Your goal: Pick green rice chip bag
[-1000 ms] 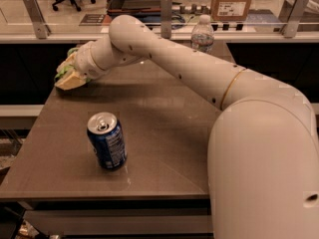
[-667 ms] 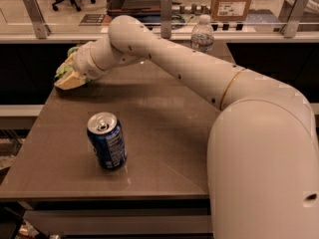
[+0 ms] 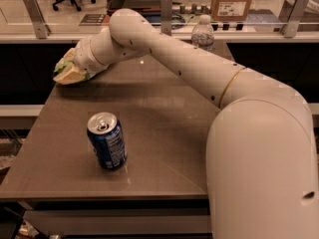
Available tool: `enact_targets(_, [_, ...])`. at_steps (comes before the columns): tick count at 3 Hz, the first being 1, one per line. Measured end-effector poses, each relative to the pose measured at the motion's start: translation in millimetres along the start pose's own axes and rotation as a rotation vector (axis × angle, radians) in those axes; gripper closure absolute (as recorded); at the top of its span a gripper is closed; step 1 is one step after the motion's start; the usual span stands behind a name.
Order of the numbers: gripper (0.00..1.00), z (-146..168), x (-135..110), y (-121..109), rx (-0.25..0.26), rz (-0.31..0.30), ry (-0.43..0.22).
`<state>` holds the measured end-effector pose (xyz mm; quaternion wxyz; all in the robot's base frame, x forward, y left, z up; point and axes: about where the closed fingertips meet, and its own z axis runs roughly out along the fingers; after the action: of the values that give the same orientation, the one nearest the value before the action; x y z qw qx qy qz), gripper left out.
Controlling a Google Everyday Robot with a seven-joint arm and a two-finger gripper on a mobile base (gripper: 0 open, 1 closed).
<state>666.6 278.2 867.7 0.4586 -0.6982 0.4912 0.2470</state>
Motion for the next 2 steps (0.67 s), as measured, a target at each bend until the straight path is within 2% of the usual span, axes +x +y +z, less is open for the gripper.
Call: enact_targets(2, [1.00,-52,-48,-36,0.092,-0.207,0.007])
